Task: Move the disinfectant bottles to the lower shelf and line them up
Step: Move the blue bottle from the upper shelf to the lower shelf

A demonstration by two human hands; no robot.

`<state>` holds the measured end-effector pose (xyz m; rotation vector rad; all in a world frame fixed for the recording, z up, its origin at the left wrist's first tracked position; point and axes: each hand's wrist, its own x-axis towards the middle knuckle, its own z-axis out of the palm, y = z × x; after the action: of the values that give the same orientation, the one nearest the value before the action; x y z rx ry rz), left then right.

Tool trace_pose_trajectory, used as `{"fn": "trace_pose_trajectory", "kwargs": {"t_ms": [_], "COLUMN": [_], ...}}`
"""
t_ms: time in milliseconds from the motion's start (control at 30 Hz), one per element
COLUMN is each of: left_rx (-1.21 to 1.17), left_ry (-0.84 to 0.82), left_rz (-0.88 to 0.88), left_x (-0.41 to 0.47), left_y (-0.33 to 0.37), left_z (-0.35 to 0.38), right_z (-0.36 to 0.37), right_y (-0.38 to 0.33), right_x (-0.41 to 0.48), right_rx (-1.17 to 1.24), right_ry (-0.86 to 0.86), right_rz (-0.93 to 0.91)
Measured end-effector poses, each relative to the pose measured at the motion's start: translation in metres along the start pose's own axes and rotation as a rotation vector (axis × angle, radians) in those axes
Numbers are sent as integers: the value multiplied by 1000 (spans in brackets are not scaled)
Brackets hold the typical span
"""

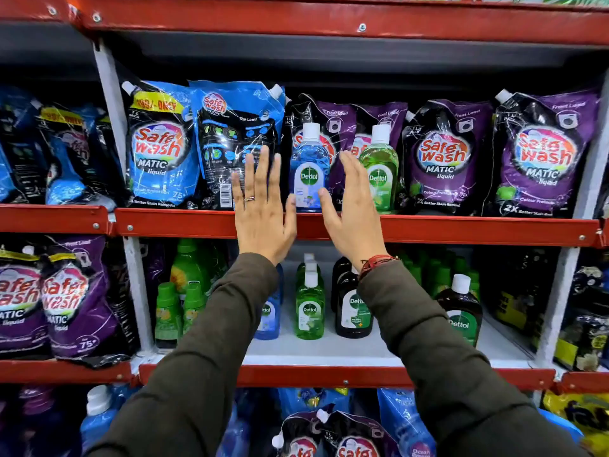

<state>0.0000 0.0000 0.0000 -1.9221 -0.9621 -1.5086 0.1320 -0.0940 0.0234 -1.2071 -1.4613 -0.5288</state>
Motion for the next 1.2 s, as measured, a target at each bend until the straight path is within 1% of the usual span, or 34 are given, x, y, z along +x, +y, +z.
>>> {"fn": "trace_pose_trajectory", "kwargs": {"t_ms": [33, 100, 233, 333, 467, 667, 867, 967, 1100, 1200], "left_rx": [23, 65, 91, 98, 101, 96, 88, 48, -43, -84], "left_ry": [-11, -47, -92, -70, -64, -50, -55, -63, -10, 14], "left_rz": [-42, -103, -76, -74, -77, -66, -66, -53, -19, -30], "left_x": [1, 3, 1, -1, 0, 0, 0, 0, -18, -41], "left_y": [-5, -16, -24, -26, -27, -30, -29, -30, -29, -26], "left_z": [0, 2, 8, 12, 15, 18, 17, 13, 1, -5], "right_z": [5, 10, 23, 25, 27, 13, -9, -15, -16, -11], "right_y": [2, 1, 10, 18, 20, 6, -8, -11, -9, -4], "right_x": [6, 18, 48, 62, 61, 62, 60, 48, 26, 2], "right_rx": [48, 116, 236, 268, 366, 452, 497, 528, 557, 580], "right_ry": [-10, -100, -283, -338, -267, -187, -189, -204, -210, -212], "right_rz": [46, 160, 407, 505, 540, 464, 407, 400, 407, 414]}}
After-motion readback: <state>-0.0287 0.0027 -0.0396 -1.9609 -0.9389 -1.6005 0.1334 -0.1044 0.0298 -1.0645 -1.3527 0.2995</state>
